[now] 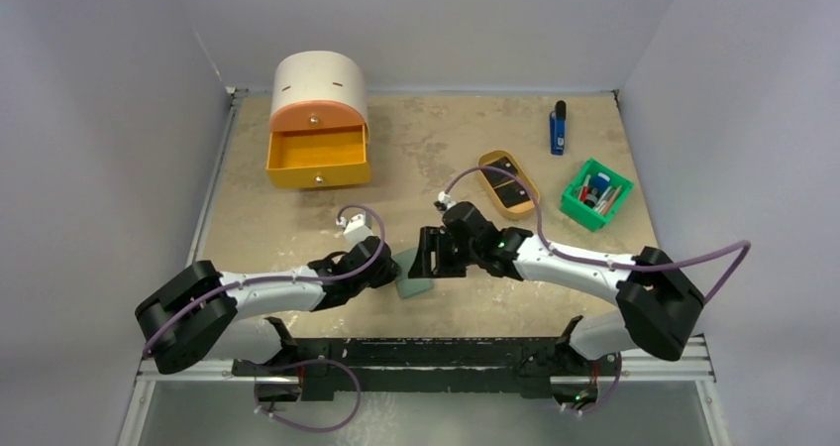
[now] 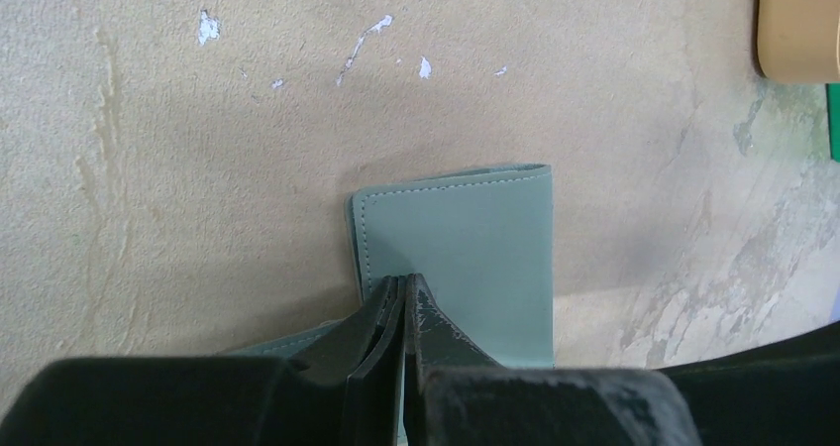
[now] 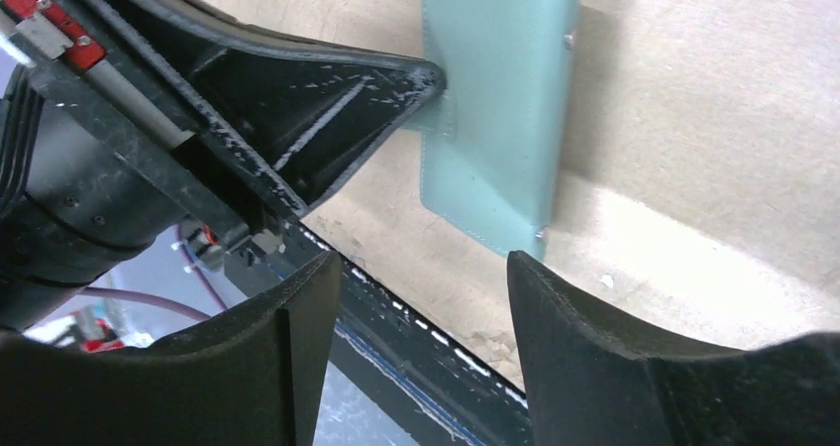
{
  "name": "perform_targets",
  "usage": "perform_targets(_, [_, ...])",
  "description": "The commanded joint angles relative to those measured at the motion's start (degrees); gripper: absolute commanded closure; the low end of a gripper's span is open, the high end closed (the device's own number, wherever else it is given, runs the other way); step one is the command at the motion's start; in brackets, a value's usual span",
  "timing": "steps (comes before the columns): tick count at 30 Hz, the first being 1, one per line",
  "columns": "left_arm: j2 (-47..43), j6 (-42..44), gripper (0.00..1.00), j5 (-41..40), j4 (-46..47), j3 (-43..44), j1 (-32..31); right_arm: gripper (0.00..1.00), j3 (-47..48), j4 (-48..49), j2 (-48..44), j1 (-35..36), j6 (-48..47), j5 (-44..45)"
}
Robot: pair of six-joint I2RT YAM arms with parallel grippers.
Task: Put the credit cards into the card holder
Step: Close the card holder at the center of the board, then pick up the card holder from the center of the board.
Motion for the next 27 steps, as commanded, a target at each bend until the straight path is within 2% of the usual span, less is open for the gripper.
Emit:
perform_targets(1, [2.36, -0.44, 0.97, -1.74, -1.53, -2.47, 0.57, 0.34, -5.96, 6.63, -2.25, -5.05, 4.87, -5.46])
perform_targets(5, [2.69, -0.65, 0.98, -1.53, -0.75, -3.44, 0.59, 0.34, -9.26, 13.31, -0.70, -7.75, 5.84, -10.31])
perform_targets(15, [2.00, -0.88, 0.98, -1.61, -0.15, -4.67, 0.57, 0.37, -9.16, 24.19, 9.06, -7.90, 7.81, -16.08])
perform_targets(23, [1.41, -1.34, 0.98, -1.62, 0.44, -5.65, 0.58, 0.45, -12.33, 34.04, 13.53, -7.95, 10.64, -19.23])
perform_targets(27, [1.84, -1.45, 0.98, -1.36, 0.82, -5.84, 0.57, 0.55, -12.09, 36.43, 15.36, -7.95, 10.79, -20.01])
